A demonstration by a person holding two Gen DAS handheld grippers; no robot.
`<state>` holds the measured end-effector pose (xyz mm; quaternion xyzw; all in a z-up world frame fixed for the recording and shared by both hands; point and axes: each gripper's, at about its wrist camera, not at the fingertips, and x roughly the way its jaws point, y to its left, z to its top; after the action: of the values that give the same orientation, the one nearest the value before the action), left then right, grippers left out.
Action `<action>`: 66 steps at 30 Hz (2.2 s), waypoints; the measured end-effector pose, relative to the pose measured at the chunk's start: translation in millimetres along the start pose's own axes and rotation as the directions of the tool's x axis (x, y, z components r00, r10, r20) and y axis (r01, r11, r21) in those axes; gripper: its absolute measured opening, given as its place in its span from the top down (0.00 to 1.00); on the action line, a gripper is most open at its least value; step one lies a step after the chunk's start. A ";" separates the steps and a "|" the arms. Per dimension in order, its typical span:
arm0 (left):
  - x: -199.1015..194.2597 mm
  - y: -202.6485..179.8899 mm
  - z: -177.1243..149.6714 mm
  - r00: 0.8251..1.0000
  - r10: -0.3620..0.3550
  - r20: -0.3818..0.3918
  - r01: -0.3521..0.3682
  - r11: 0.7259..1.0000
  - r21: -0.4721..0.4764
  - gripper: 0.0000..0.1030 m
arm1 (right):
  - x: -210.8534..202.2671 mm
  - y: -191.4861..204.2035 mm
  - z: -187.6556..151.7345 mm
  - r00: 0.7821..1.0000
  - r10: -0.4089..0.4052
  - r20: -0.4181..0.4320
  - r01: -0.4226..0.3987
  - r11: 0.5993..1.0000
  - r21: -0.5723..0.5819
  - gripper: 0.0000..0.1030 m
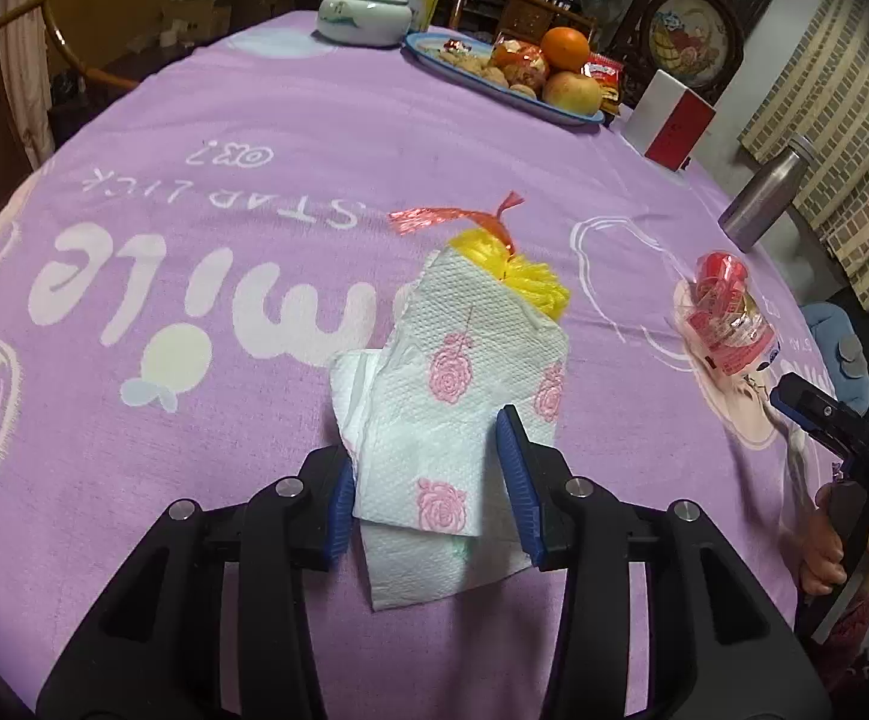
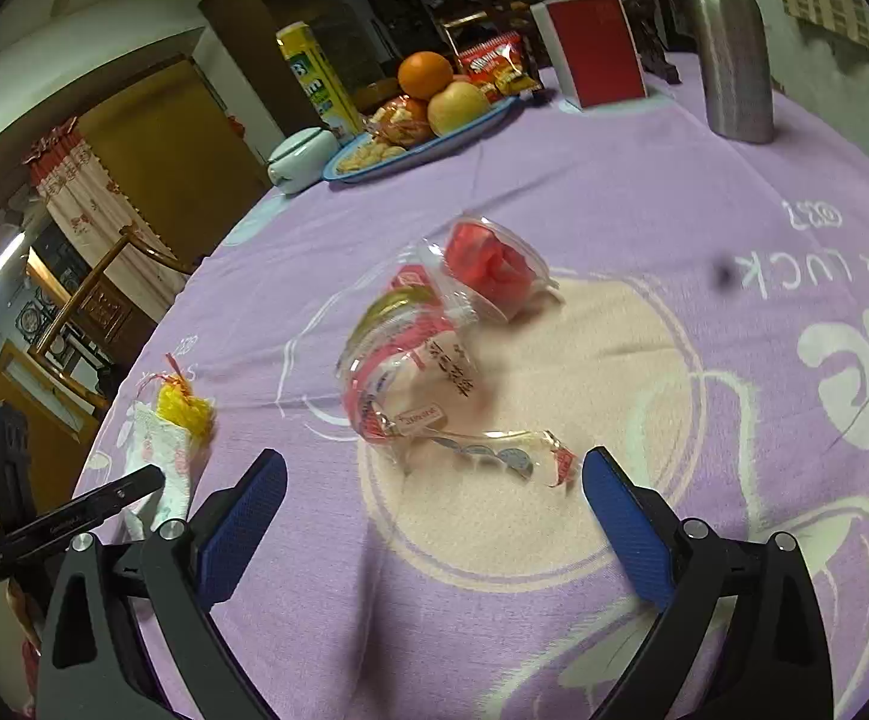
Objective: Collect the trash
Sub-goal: 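Grasp the floral tissue with the left gripper while the right grasps the snack wrapper, then lift the tissue and wrapper and carry both toward the red wastebasket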
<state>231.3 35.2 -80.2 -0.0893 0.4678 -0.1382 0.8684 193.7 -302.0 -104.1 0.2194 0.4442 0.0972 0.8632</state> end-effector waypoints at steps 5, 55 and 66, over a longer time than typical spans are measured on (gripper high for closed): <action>0.0 -1.8 0.0 1.000 -0.011 0.004 0.011 1.000 0.007 0.53 | -0.6 12.0 4.5 0.999 -0.019 0.029 0.021 0.999 -0.043 0.06; -42.0 -10.8 -11.0 0.995 -0.014 0.104 0.008 0.998 0.054 0.95 | 2.1 65.5 8.0 0.989 0.149 0.022 -0.143 0.973 -0.179 0.63; -110.9 24.3 -34.0 0.977 0.045 0.207 -0.050 0.999 0.015 0.95 | -20.5 112.6 -5.1 0.972 0.232 0.020 -0.221 0.944 -0.247 0.66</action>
<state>148.5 93.2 -18.4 -0.0832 0.3758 -0.1121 0.9161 180.7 -208.3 -39.5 0.1639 0.3796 0.2441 0.8772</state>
